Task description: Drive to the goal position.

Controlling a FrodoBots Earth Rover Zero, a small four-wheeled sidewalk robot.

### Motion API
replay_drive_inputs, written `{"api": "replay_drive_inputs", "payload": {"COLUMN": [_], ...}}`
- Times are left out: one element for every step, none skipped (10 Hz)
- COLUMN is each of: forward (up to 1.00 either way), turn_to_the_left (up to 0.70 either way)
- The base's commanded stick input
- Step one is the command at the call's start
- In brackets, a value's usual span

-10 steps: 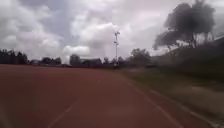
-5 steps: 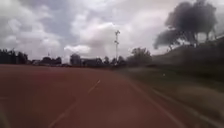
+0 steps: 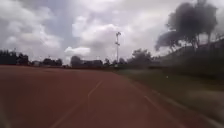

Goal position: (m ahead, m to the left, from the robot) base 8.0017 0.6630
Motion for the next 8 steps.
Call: {"api": "replay_drive_inputs", "payload": {"forward": [0.70,0.70,0.70,0.70,0.70,0.70,0.70,0.70], "turn_to_the_left": [0.00,0.00,0.00,0.00,0.00,0.00,0.00,0.00]}}
